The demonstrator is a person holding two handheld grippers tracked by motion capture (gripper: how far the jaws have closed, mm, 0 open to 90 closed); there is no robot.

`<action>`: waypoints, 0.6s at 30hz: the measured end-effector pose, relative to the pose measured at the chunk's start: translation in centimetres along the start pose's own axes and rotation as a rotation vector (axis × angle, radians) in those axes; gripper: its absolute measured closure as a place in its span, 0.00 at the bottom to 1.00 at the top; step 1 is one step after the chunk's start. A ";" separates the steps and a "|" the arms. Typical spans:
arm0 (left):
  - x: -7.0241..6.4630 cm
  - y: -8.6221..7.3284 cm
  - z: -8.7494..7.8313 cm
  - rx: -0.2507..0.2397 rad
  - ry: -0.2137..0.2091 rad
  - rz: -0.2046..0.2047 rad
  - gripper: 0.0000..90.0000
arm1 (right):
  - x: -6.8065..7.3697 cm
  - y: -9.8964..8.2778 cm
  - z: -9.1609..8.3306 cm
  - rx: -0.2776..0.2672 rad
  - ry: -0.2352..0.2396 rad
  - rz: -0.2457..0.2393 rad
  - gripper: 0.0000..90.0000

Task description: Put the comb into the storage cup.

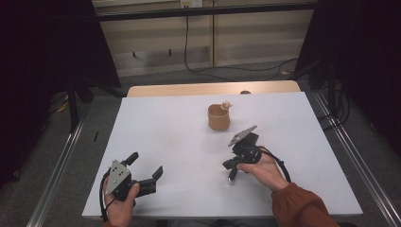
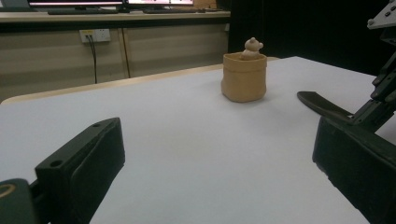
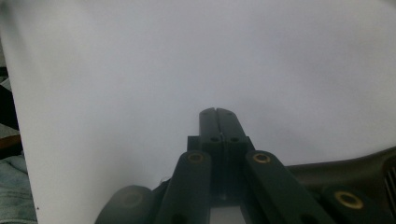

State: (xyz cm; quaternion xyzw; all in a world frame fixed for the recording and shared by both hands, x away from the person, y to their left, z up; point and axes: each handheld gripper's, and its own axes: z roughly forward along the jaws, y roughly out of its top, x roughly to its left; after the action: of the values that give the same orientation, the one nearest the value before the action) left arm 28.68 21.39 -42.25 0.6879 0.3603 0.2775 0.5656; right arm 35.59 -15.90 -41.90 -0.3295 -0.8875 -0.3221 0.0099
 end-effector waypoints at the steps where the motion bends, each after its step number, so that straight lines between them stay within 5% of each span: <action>1: 0.0 0.0 0.0 -0.001 0.000 0.001 0.03 | 0.0 0.0 0.1 0.006 0.000 0.004 1.00; 18: 0.0 0.0 0.0 -0.004 -0.004 0.000 0.03 | 0.0 -0.5 1.7 0.076 -0.005 0.010 1.00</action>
State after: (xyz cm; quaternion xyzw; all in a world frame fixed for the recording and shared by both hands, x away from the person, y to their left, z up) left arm 28.70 21.42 -42.22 0.6872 0.3586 0.2772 0.5677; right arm 35.65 -15.17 -43.50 -0.3342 -0.8974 -0.2873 0.0220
